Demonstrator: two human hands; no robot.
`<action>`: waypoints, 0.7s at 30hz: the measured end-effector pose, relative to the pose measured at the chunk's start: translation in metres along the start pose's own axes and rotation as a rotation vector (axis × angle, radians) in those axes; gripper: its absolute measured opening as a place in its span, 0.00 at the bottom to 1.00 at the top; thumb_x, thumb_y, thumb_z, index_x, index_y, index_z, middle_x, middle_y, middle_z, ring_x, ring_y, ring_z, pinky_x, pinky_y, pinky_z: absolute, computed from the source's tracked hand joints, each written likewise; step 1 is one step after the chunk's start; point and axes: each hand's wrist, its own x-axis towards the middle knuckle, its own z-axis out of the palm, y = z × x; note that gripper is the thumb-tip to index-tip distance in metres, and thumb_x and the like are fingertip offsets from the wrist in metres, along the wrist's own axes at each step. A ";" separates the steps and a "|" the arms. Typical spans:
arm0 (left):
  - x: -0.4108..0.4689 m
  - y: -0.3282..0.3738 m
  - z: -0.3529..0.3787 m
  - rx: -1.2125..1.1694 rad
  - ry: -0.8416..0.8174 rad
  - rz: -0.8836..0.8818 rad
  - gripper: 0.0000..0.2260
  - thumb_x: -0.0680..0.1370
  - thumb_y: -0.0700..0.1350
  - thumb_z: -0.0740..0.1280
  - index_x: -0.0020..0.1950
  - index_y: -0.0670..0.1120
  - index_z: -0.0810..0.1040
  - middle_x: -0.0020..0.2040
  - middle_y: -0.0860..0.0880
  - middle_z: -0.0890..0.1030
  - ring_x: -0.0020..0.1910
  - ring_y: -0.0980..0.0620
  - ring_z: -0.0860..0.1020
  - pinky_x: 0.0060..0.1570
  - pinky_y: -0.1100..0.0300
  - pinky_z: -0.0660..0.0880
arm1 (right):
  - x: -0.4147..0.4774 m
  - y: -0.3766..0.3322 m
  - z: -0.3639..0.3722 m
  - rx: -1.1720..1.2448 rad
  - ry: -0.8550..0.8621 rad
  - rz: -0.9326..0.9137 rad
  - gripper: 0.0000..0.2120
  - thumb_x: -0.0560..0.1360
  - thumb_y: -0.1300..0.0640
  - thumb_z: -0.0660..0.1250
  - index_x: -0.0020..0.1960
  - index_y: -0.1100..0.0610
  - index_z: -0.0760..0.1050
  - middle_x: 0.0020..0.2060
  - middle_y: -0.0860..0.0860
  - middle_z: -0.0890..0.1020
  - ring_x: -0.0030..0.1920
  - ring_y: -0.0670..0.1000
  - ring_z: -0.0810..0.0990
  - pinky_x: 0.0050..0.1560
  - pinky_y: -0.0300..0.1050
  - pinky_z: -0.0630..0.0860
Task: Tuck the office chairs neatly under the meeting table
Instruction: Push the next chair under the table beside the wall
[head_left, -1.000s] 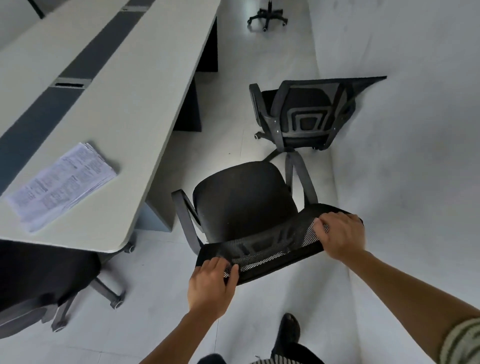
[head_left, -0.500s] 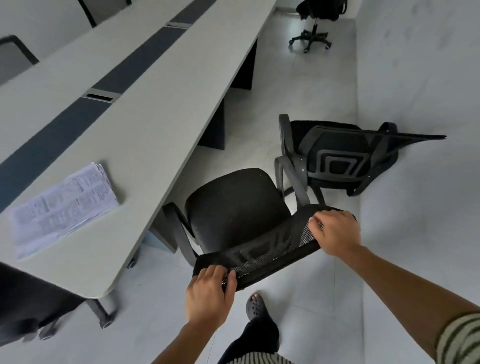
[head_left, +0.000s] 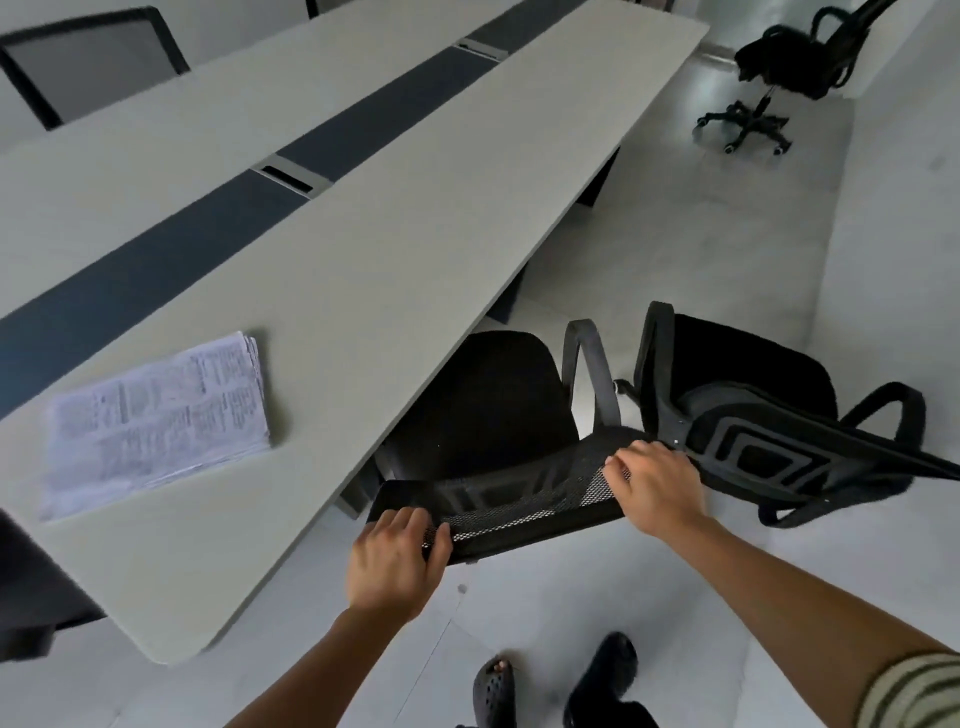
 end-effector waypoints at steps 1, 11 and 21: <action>0.010 -0.001 0.001 0.006 0.006 -0.005 0.16 0.76 0.58 0.54 0.40 0.51 0.76 0.35 0.54 0.79 0.37 0.50 0.77 0.34 0.56 0.73 | 0.015 0.001 0.003 0.012 0.011 -0.014 0.21 0.74 0.50 0.53 0.27 0.57 0.72 0.26 0.52 0.75 0.28 0.56 0.75 0.31 0.46 0.68; 0.094 0.026 0.012 0.044 0.048 -0.131 0.15 0.77 0.56 0.55 0.39 0.49 0.74 0.35 0.51 0.78 0.37 0.48 0.76 0.36 0.55 0.71 | 0.149 0.026 0.026 0.074 0.027 -0.130 0.20 0.74 0.51 0.55 0.28 0.59 0.73 0.27 0.54 0.76 0.30 0.59 0.76 0.33 0.49 0.72; 0.138 0.062 0.021 0.027 0.071 -0.247 0.13 0.76 0.53 0.58 0.36 0.47 0.72 0.33 0.50 0.77 0.34 0.47 0.75 0.34 0.54 0.72 | 0.234 0.049 0.043 0.089 0.011 -0.250 0.22 0.75 0.50 0.54 0.30 0.59 0.75 0.29 0.52 0.78 0.30 0.55 0.75 0.31 0.49 0.73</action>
